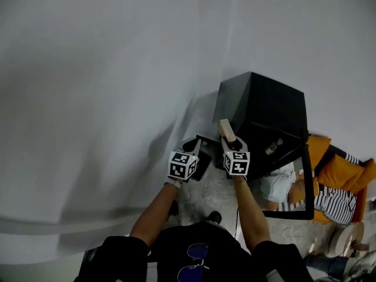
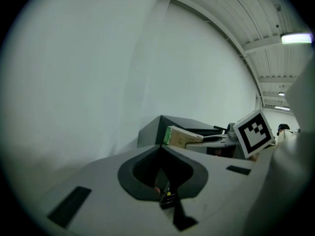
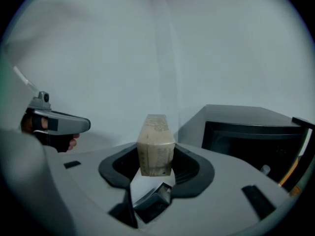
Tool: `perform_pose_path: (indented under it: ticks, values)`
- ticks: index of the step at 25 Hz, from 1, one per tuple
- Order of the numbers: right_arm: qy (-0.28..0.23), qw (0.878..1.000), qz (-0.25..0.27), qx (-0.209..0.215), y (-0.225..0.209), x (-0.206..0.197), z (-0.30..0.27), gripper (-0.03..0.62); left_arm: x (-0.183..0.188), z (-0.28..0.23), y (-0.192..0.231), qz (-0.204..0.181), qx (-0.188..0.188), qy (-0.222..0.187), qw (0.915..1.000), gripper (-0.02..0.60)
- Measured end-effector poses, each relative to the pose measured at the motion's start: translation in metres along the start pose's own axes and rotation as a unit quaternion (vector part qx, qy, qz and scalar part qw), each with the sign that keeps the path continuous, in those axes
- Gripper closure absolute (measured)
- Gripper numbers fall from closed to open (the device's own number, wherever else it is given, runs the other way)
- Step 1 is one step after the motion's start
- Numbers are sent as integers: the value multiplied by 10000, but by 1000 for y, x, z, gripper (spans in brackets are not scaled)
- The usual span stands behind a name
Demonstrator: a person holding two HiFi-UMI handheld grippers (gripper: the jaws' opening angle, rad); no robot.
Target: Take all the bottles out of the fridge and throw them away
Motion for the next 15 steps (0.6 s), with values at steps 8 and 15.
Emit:
perform_pose_path:
  ticks: [8, 15]
  values:
    - [108, 9995, 117, 269, 21, -3, -19, 411, -10, 12, 20, 96, 247, 62, 9996, 580]
    - [419, 9980, 166, 440, 37, -24, -34, 411, -34, 18, 33, 304, 372, 212, 9986, 580]
Point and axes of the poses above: the fingertips, and each gripper's own axes: z backward along the fingers, y to its left, x out of its top, the point moved 5 cm from there along z, backward along the fingers, and after that the axes turned 7 degrees about -z, right-handed, at the moved point
